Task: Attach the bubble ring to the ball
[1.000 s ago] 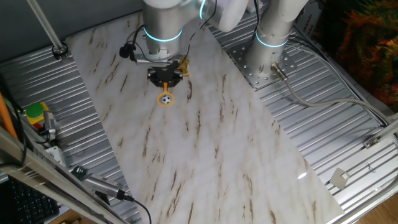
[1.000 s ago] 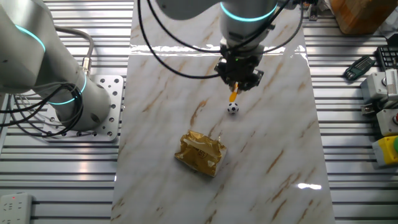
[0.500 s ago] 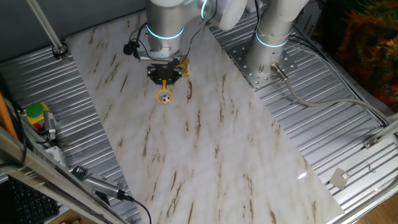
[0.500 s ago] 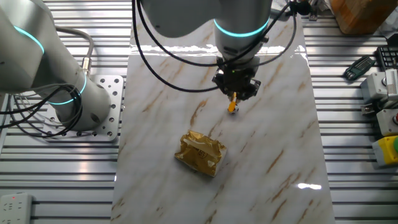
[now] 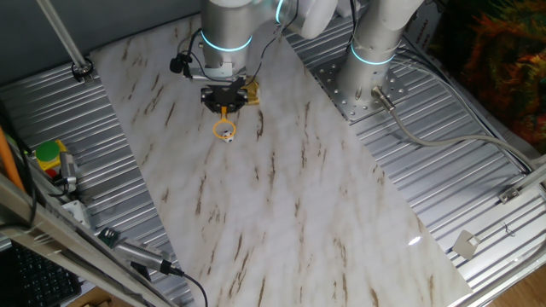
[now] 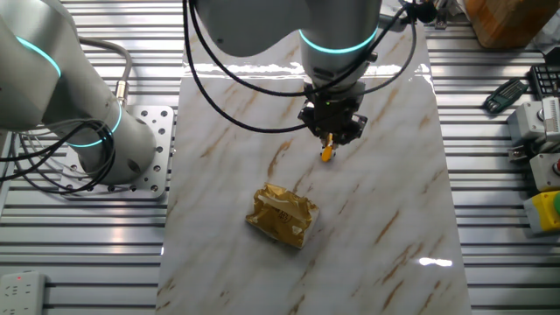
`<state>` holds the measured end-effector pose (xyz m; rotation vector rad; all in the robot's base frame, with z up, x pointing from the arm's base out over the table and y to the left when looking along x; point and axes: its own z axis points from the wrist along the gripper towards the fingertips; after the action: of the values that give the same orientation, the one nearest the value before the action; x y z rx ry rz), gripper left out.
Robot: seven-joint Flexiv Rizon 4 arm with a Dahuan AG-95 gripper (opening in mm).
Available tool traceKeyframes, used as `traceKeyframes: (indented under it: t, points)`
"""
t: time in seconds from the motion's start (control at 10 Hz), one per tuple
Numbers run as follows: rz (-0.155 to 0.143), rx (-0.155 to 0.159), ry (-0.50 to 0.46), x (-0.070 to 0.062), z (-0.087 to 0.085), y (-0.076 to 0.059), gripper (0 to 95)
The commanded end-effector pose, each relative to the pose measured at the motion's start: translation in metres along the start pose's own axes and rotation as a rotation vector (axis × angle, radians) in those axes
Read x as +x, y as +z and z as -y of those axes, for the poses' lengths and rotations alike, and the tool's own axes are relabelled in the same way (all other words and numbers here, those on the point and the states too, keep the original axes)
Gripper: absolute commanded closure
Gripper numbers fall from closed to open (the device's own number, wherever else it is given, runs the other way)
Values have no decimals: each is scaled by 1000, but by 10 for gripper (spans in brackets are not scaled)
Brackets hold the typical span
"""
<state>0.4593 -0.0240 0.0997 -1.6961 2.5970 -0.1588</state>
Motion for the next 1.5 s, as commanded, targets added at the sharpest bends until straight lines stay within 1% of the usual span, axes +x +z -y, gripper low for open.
traceKeyframes:
  t: [0.1, 0.2, 0.6, 0.9, 1.0, 1.1, 1.2, 1.4, 1.5]
  points:
    - [-4, 1, 2, 0, 0, -1, 950]
    - [-7, -1, 10, 0, 0, -1, 950]
    - [4, -6, 19, 0, 2, -1, 950]
    - [-7, -4, 21, 0, 1, -1, 950]
    - [0, -9, 24, 0, 1, -1, 950]
    - [13, -19, 24, 0, 1, -1, 950]
    - [17, -25, 19, 0, 1, -1, 950]
    - [-5, -53, 12, 0, 1, -1, 950]
    - [-35, -67, 36, 0, 1, -1, 950]
